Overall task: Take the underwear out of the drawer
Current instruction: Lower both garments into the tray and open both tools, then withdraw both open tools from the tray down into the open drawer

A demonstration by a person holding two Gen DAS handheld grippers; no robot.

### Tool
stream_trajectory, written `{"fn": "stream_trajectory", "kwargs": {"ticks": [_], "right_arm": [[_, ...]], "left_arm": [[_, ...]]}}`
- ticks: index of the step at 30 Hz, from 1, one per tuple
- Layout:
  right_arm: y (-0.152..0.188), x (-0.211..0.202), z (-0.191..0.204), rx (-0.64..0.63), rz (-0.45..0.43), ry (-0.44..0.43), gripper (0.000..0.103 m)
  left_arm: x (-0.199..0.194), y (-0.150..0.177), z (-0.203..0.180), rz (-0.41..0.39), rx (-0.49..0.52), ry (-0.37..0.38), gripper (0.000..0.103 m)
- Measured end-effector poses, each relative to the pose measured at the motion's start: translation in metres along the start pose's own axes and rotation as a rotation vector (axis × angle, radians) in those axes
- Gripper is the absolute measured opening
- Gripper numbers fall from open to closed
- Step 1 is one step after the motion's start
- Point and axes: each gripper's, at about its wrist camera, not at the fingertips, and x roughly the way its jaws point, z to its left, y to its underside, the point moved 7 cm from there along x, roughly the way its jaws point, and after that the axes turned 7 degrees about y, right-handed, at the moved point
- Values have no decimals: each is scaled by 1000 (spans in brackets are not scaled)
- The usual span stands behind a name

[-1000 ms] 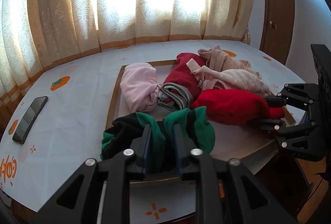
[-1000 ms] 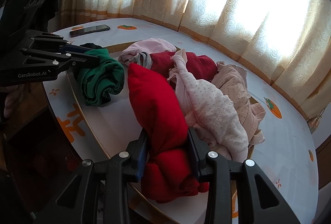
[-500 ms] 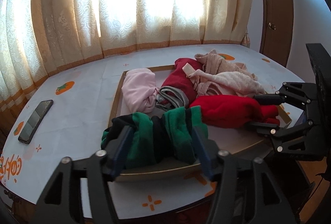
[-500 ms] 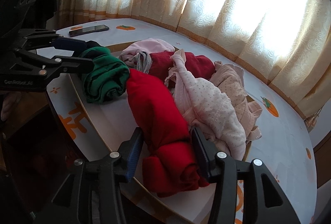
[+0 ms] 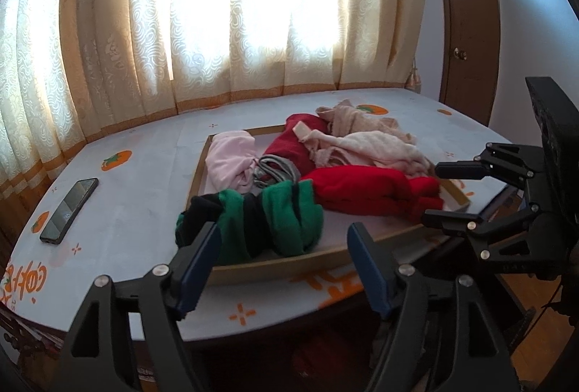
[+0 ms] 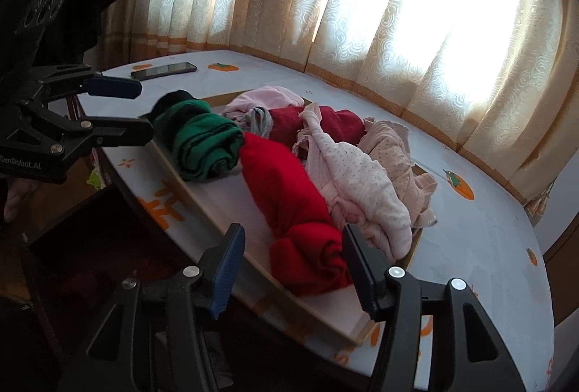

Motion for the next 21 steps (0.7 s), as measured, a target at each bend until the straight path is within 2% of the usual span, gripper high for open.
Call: {"fn": "stream_trajectory", "kwargs": {"ticks": [5,14,21], "right_arm": [[7,-19,6,20,-28,-9,64],[24,-41,22,44,-47,-35,65],[49,-46,38,55,-24,-62,65]], "left_arm": [[-11,11,-11,-9,-13,21,75],[-19,36,-20,11,-39,37,75],[-20,62,-30,53,-32,46,75]]}}
